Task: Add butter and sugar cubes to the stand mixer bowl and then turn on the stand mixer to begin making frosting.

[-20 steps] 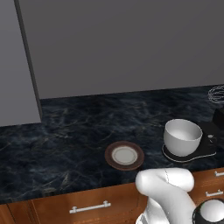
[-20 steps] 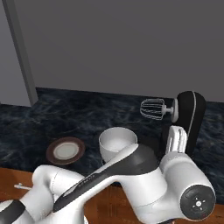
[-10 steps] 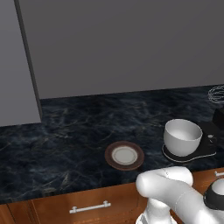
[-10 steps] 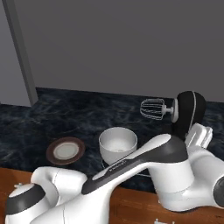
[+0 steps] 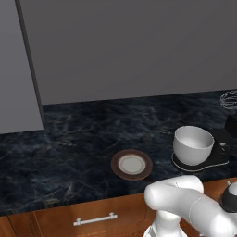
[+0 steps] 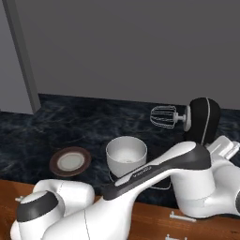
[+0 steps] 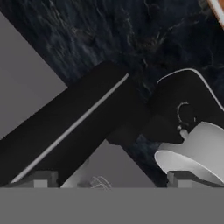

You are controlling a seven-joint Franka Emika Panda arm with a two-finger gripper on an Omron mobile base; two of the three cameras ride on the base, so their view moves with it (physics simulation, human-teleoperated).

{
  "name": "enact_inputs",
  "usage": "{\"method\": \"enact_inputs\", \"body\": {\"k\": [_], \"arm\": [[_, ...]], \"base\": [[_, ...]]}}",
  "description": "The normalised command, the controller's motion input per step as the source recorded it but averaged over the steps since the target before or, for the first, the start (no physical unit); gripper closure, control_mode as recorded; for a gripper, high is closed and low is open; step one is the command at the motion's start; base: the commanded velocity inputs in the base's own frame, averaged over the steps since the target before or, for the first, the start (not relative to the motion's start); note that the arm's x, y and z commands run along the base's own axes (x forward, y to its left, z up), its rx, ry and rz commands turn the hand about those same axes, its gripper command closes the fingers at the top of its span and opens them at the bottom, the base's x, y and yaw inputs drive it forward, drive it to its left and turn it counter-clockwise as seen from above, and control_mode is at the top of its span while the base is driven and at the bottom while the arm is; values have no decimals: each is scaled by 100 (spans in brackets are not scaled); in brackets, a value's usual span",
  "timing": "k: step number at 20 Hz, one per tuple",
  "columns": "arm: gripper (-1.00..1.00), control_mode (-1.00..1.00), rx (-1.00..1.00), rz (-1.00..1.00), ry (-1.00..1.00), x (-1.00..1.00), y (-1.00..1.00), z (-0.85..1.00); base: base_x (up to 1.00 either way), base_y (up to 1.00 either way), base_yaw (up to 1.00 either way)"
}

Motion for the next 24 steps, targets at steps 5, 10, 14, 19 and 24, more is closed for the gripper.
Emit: {"method": "enact_inputs", "body": {"k": [5, 10, 14, 19, 24], "arm": [[-100, -100, 22, -11, 4, 32, -3, -12], [-100, -100, 20, -2, 0, 32, -11, -9], [-100, -100, 23, 0, 0, 15, -40, -12], [-100, -100, 21, 0, 0, 14, -39, -11], [-100, -100, 13, 1, 0, 29, -15, -1]], "base": [[0, 0, 0], [0, 0, 0], [0, 0, 0], [0, 0, 0], [0, 0, 0]]}}
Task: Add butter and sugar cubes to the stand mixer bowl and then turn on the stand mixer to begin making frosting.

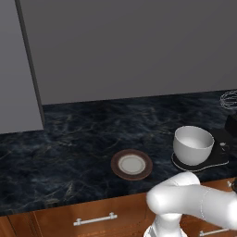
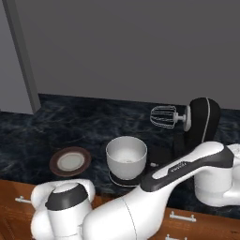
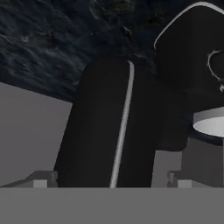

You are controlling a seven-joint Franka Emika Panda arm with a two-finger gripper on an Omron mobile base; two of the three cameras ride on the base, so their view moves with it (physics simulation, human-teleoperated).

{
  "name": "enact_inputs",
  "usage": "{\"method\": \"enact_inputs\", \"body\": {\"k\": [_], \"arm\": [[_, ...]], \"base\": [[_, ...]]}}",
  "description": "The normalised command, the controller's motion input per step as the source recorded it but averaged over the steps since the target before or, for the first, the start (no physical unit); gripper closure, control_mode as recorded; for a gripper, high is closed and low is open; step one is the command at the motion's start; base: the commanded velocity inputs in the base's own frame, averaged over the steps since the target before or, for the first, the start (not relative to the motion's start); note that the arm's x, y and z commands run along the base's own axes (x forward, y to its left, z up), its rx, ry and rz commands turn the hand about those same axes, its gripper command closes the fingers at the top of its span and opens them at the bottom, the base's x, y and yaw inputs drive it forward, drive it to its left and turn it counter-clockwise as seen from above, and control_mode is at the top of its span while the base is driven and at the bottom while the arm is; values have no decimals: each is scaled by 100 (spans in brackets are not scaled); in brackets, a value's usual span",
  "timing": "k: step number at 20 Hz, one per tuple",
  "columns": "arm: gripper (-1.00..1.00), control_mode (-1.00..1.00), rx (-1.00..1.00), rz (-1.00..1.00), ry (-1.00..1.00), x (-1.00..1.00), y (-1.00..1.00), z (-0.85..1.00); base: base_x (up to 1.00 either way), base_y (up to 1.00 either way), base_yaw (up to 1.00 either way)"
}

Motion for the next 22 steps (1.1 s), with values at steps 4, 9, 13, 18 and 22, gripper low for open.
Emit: {"method": "enact_inputs", "body": {"k": [4, 9, 13, 18, 22], "arm": [[-100, -100, 2, 11, 1, 49, 5, 0], [-100, -100, -1, 12, 3, 47, 30, 2], [-100, -100, -8, 11, 4, 29, 50, 19], [-100, -100, -15, 6, 4, 11, 65, 38], [-100, -100, -19, 3, 11, 18, 83, 37]], "base": [[0, 0, 0], [0, 0, 0], [0, 0, 0], [0, 0, 0], [0, 0, 0]]}}
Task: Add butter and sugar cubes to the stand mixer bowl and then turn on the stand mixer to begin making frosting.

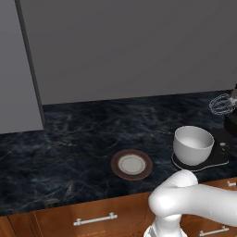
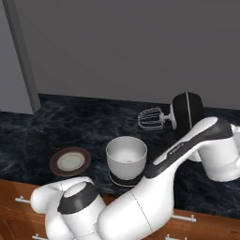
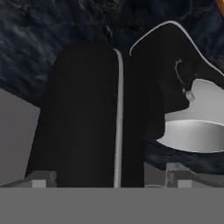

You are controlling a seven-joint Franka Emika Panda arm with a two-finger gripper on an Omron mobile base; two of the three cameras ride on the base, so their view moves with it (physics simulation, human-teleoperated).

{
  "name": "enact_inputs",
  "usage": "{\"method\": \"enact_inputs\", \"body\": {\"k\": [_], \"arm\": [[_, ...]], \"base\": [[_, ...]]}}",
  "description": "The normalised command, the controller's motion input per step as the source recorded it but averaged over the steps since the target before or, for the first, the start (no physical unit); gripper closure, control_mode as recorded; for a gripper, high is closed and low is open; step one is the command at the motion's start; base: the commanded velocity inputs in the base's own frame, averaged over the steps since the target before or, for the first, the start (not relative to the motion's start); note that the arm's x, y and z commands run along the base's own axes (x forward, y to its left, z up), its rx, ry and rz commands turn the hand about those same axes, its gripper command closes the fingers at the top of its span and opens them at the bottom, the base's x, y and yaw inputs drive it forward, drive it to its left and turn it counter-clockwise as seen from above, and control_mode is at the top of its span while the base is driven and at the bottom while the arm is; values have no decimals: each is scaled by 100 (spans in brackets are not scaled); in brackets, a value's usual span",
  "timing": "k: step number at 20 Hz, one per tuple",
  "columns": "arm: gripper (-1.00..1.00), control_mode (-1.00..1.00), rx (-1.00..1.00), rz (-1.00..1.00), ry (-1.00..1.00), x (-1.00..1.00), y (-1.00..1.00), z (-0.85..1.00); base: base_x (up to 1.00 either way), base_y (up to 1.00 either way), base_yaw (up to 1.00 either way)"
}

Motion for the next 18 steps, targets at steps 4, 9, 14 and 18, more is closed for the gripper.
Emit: {"method": "enact_inputs", "body": {"k": [4, 9, 14, 18], "arm": [[-100, -100, -19, 1, 27, 31, 96, 7], [-100, -100, -23, 0, 33, 37, 100, -7], [-100, -100, -22, 0, 37, 37, 93, -46], [-100, -100, -12, 0, 25, 20, 48, -74]], "base": [[0, 0, 0], [0, 0, 0], [0, 0, 0], [0, 0, 0]]}}
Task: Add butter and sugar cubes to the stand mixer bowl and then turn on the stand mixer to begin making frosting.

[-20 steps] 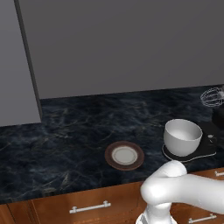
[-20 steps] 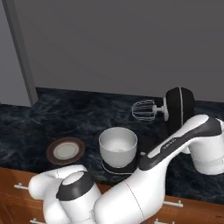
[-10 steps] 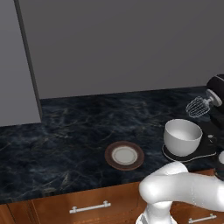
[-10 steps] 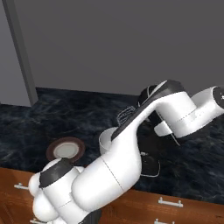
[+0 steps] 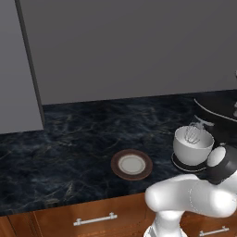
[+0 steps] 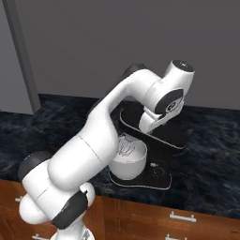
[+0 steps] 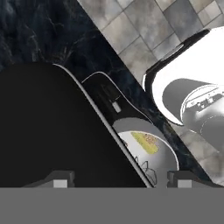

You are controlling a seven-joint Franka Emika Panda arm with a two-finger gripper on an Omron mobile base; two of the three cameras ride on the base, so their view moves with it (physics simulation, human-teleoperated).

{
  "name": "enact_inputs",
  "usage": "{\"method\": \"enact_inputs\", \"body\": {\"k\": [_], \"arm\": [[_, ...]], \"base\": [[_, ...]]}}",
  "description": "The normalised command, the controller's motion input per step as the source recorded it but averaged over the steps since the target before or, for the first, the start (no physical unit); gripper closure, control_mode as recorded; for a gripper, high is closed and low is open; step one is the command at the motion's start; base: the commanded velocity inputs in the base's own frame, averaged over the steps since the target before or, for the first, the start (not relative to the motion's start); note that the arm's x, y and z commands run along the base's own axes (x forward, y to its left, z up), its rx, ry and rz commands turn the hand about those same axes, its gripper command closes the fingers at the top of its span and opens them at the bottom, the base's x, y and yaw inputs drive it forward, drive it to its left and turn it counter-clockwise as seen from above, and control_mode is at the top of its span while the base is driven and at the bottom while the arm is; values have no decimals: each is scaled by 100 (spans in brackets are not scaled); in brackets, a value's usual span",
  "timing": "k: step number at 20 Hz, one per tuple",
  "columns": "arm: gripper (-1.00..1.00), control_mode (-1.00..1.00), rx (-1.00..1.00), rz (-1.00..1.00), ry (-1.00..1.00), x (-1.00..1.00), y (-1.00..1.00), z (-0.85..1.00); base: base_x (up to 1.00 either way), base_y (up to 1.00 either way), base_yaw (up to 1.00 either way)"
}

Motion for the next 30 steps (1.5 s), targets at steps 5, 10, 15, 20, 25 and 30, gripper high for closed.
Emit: {"method": "enact_inputs", "body": {"k": [5, 10, 15, 20, 25, 30], "arm": [[-100, -100, -1, 0, 18, 6, 7, -69], [-100, -100, 0, 0, 0, -25, -6, -20], [-100, -100, -5, 3, -17, -58, 0, 13], [-100, -100, -10, 19, -20, -49, 0, 1], [-100, -100, -15, 28, -23, -42, 0, -3], [-100, -100, -20, 34, -30, -32, 0, -7]], "base": [[0, 0, 0], [0, 0, 0], [0, 0, 0], [0, 0, 0], [0, 0, 0], [0, 0, 0]]}}
